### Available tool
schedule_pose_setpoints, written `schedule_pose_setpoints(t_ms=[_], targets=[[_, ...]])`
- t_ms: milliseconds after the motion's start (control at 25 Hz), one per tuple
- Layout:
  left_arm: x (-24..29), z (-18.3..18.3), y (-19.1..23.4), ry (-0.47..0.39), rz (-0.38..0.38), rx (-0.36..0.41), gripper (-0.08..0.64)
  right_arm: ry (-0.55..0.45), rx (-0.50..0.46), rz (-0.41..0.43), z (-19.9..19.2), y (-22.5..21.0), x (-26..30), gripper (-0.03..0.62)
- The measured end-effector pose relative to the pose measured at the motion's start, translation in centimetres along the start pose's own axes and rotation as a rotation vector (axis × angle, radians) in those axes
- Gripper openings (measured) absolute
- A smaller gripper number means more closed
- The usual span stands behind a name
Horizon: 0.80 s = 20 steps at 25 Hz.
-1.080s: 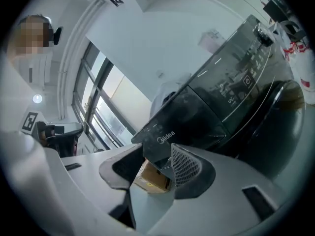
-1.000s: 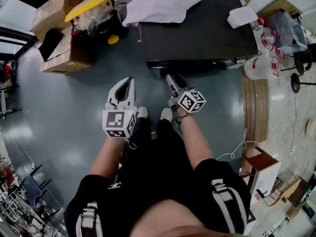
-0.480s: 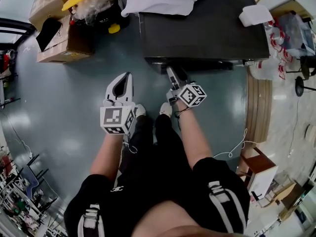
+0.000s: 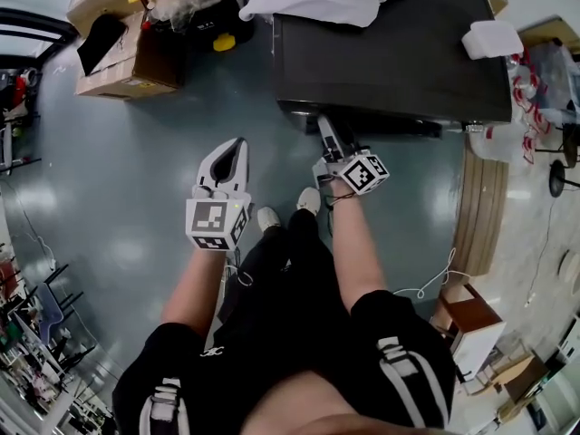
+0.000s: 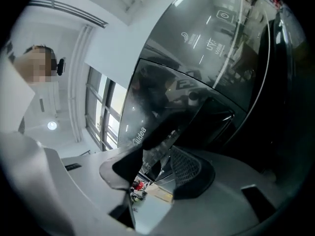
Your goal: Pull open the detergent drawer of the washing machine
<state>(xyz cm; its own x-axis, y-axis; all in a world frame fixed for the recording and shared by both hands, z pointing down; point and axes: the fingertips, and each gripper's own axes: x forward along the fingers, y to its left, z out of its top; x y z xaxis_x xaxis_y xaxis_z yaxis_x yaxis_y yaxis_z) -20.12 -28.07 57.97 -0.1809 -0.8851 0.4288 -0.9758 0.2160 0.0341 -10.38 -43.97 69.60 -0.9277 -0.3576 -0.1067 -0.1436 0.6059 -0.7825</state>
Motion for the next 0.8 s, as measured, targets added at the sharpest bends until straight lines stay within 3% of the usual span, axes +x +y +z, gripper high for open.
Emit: schedule_pose_setpoints(t_ms=[280, 520, 800], targets=[[-0.1, -2.6, 0.0, 0.023, 0.008, -0.004, 0.002, -0.064, 0.134, 0.089, -0.4, -0.2, 0.2, 0.155], [-1.5, -3.7, -0.6, 0.015, -0.002, -0.004, 0.002, -0.027, 0.147, 0.071, -1.1, -0.6, -0.6, 0.118], [-3.9, -5.3, -1.2, 0.02, -0.018, 0.015, 0.002, -0.006, 0.126, 0.119, -1.9, -0.3, -1.7, 0.096]])
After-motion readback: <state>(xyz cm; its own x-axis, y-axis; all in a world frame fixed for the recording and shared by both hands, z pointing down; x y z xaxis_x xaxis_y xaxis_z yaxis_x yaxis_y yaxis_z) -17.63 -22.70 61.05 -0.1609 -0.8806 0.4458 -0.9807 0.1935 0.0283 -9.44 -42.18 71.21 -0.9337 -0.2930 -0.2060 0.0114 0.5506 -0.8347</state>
